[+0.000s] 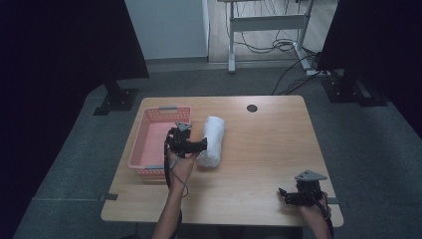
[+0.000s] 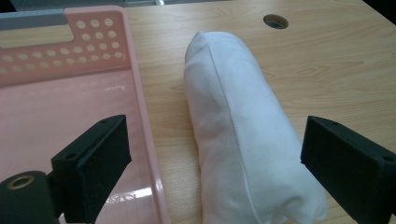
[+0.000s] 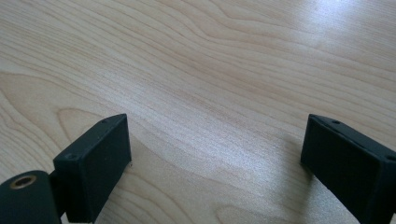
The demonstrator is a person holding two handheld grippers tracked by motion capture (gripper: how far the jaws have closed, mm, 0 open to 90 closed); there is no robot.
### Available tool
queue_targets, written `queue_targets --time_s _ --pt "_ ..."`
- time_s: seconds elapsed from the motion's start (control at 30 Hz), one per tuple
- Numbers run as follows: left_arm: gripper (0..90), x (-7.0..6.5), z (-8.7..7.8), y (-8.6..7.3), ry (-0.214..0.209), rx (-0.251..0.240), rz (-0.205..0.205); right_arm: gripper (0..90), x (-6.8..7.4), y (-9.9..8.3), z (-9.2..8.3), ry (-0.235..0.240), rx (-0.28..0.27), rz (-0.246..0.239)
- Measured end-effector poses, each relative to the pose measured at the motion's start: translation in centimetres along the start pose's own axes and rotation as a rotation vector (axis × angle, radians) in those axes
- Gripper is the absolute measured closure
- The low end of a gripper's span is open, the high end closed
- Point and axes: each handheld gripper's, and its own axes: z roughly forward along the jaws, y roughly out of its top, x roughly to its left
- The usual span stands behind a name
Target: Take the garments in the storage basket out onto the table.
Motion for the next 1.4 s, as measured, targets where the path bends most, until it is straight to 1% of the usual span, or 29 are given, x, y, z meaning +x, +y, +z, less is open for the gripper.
queue_targets --time_s 0.2,0.27,0.33,0.47,0.63,0.8,0.87,1.13,1.27,1.4 --pt "8.0 0.7 -0.5 -0.2 0.004 -0.002 -0.002 7.9 0.0 0.0 0.0 0.0 0.0 -0.001" --pt "8.0 0.9 -0.6 -0.4 -0.003 -0.007 -0.009 7.8 0.0 0.0 0.0 0.0 0.0 0.001" --pt "8.0 1.1 -0.7 -0.4 -0.001 -0.007 -0.009 7.8 0.0 0.0 0.0 0.0 0.001 0.001" --pt "7.9 1.5 -1.0 -0.6 -0.012 -0.008 -0.009 7.8 0.0 0.0 0.0 -0.001 0.001 0.001" --pt "8.0 2.0 -1.3 -0.7 -0.002 0.005 -0.02 7.8 0.0 0.0 0.0 -0.001 0.001 0.0" --pt "10.9 2.3 -1.7 -0.8 -0.009 -0.008 -0.034 7.8 0.0 0.0 0.0 -0.001 0.001 0.0" --pt "11.0 2.4 -1.9 -0.8 -0.005 -0.002 -0.025 7.8 0.0 0.0 0.0 -0.001 0.001 -0.001" --pt "10.7 3.0 -2.4 -1.0 0.014 0.003 -0.018 7.8 0.0 0.0 0.0 -0.001 0.002 0.0" --pt "10.8 3.3 -2.7 -1.2 0.015 -0.009 -0.015 7.8 0.0 0.0 0.0 -0.001 0.002 0.001" --pt "10.9 3.6 -3.0 -1.5 0.013 -0.011 -0.013 7.8 0.0 0.0 0.0 -0.001 0.002 0.0"
